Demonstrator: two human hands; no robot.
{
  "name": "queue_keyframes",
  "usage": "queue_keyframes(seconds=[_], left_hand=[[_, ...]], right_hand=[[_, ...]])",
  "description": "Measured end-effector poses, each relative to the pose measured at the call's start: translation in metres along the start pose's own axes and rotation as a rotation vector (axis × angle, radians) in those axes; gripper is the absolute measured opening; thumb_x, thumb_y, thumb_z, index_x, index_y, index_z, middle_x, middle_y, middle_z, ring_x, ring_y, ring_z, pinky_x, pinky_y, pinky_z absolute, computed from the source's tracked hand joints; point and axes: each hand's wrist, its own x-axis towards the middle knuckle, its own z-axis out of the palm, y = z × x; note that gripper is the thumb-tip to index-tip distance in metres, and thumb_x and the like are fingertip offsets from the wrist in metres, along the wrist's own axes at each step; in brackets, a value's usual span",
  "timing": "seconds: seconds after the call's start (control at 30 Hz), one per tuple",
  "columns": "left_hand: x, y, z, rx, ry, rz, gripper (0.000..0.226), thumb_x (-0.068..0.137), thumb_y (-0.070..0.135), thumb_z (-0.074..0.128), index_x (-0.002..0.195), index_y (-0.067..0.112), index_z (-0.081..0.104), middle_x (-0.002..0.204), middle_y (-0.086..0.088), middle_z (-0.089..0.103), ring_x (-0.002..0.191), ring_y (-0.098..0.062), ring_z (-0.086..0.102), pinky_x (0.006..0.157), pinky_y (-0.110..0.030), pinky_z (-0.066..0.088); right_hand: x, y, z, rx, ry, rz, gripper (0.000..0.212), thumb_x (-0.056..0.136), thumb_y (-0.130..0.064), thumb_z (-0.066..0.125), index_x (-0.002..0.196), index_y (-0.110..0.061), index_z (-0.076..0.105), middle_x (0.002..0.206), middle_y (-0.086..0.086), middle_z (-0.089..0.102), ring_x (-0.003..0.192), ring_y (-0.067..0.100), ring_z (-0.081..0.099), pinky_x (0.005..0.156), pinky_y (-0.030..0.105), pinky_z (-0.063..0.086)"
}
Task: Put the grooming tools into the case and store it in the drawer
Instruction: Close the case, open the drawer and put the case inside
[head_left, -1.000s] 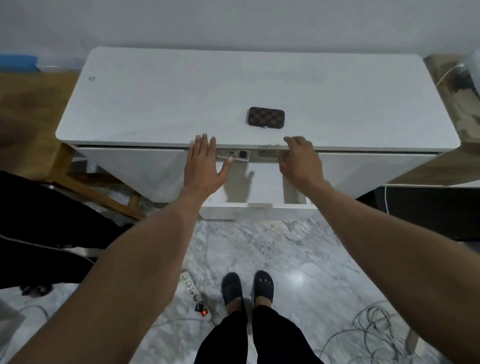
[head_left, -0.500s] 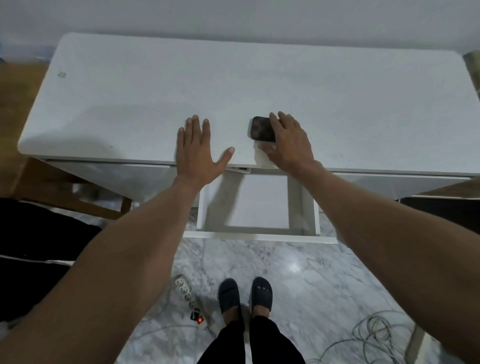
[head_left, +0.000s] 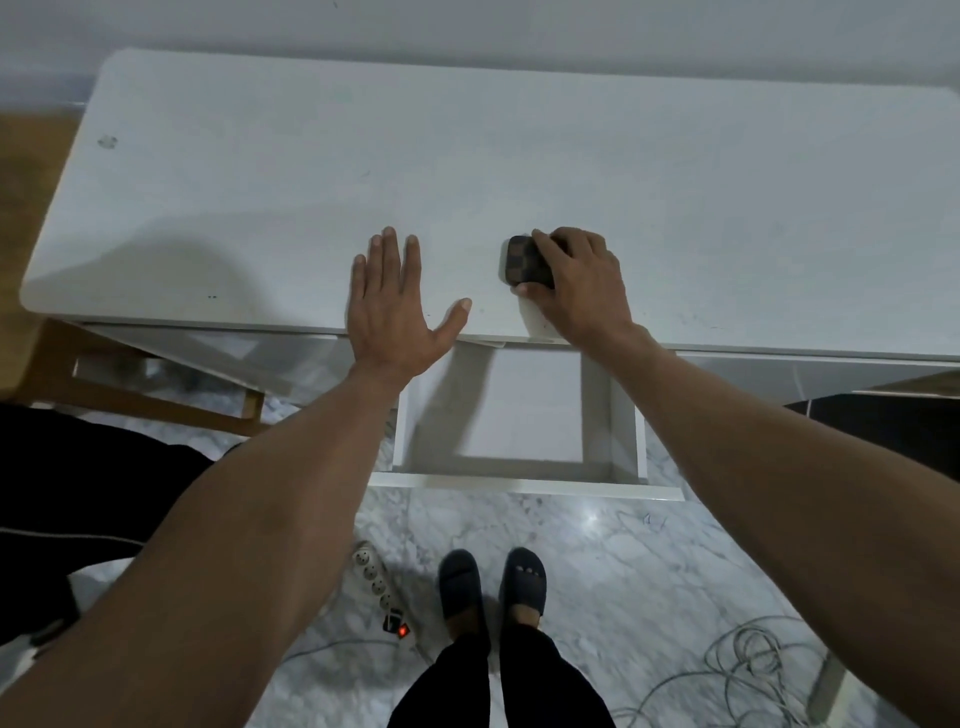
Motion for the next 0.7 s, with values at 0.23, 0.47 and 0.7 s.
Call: queue_keyframes(seconds=[0.23,0.47,0.7], left_hand=[[0.000,0.000,-0.001,-0.003,-0.010,0.003,0.097,0.096,0.076,0.030,0.163,0.006,0.025,0.170,-0.023,0.022,0.159,-0.037,0.020,0.130,-0.050,0.016],[-0.002,0.000,-0.006,-0.039,-0.050,0.017,0.099,0.097,0.076,0.028,0.163,0.002,0.021,0.171,-0.024,0.017,0.160,-0.038,0.015,0.130,-0.052,0.012],[-0.004,-0.001,-0.004,-0.052,-0.067,0.011,0.104,0.096,0.077,0.021,0.162,-0.002,0.018,0.172,-0.024,0.014,0.161,-0.035,0.011,0.132,-0.050,0.009]], right_hand=[[-0.029,-0.006,-0.005,0.000,0.047,-0.030,0.066,0.082,-0.048,0.068,0.137,-0.015,0.052,0.127,0.009,0.056,0.118,0.033,0.050,0.090,0.046,0.045],[-0.081,-0.019,-0.001,-0.023,0.106,-0.073,0.066,0.082,-0.045,0.069,0.137,-0.014,0.050,0.127,0.009,0.057,0.118,0.033,0.052,0.091,0.048,0.047],[-0.135,-0.028,0.025,-0.020,0.049,-0.111,0.067,0.080,-0.046,0.071,0.135,-0.016,0.051,0.126,0.008,0.057,0.115,0.031,0.053,0.089,0.046,0.046]])
